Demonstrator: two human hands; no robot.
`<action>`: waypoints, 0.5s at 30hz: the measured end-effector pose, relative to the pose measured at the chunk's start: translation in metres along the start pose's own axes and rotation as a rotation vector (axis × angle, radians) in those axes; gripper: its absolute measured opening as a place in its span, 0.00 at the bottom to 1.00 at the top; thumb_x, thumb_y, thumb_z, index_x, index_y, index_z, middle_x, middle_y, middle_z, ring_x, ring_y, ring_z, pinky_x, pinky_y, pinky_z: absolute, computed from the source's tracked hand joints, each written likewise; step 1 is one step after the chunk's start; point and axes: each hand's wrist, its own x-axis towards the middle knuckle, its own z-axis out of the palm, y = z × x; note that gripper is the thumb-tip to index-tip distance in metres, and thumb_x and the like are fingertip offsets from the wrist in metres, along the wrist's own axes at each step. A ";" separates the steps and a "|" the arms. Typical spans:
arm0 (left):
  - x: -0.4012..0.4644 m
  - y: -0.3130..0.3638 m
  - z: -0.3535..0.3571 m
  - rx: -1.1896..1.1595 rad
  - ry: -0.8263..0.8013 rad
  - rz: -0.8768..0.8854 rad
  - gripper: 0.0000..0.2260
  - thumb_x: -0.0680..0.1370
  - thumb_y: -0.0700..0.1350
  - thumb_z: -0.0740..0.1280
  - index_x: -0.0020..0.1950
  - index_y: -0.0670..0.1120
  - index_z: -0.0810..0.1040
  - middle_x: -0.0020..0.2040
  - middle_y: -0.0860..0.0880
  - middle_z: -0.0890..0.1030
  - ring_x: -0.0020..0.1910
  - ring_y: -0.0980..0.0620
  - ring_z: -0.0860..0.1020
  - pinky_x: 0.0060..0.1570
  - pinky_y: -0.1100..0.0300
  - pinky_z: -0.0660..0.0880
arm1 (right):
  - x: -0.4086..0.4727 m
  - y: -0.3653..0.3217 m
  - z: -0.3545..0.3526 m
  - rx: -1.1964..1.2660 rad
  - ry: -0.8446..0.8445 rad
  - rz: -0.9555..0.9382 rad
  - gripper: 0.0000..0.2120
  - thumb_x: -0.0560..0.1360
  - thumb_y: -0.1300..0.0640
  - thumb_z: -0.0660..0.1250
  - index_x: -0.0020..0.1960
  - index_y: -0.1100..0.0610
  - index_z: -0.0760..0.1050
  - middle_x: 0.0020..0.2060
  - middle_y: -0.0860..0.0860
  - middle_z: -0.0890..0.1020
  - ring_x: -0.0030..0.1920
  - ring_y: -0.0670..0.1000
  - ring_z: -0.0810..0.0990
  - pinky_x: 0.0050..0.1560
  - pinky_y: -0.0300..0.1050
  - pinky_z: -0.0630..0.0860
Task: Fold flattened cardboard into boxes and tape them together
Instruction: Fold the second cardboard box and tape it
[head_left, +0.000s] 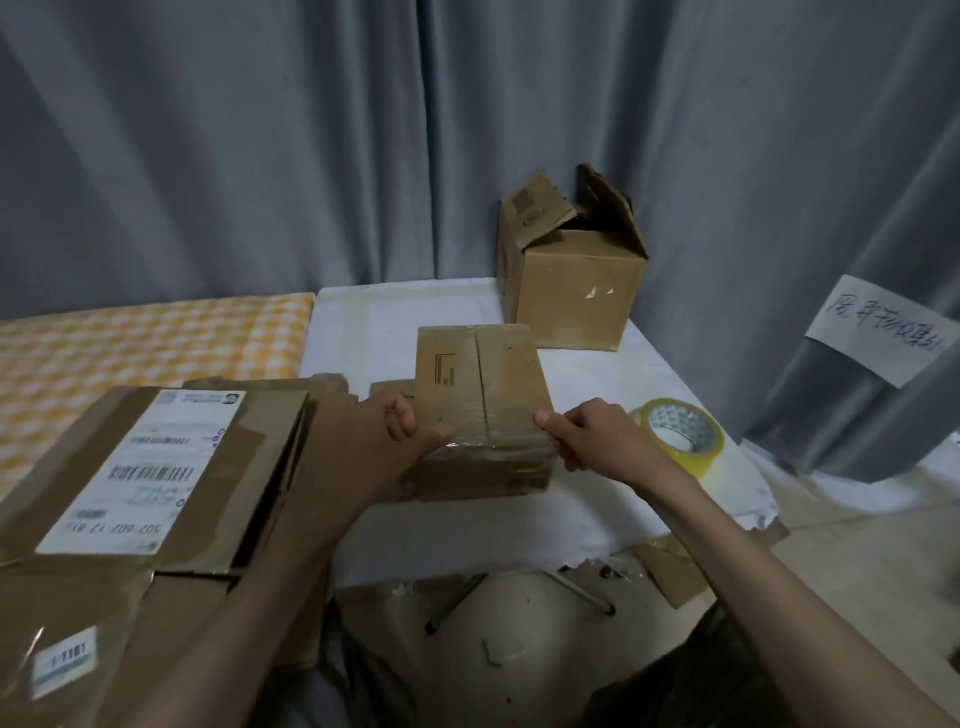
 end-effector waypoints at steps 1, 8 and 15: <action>0.000 0.002 -0.001 -0.033 -0.028 -0.007 0.18 0.68 0.53 0.79 0.38 0.43 0.75 0.30 0.42 0.79 0.29 0.52 0.74 0.32 0.60 0.71 | -0.002 0.000 -0.001 0.031 -0.009 -0.002 0.26 0.81 0.43 0.63 0.31 0.59 0.78 0.28 0.54 0.83 0.26 0.42 0.76 0.36 0.35 0.70; -0.002 -0.003 -0.009 -0.162 -0.137 0.101 0.18 0.65 0.45 0.81 0.41 0.37 0.76 0.30 0.40 0.79 0.30 0.42 0.75 0.34 0.54 0.74 | -0.009 0.009 -0.011 0.148 -0.172 -0.052 0.19 0.70 0.49 0.78 0.32 0.59 0.74 0.31 0.56 0.82 0.31 0.43 0.76 0.34 0.34 0.71; 0.005 -0.019 -0.009 -0.105 -0.185 0.318 0.16 0.66 0.50 0.78 0.48 0.48 0.79 0.31 0.48 0.80 0.31 0.53 0.78 0.35 0.58 0.78 | -0.004 0.013 -0.005 -0.064 -0.050 -0.193 0.22 0.70 0.52 0.79 0.28 0.54 0.67 0.28 0.52 0.81 0.27 0.41 0.74 0.31 0.32 0.68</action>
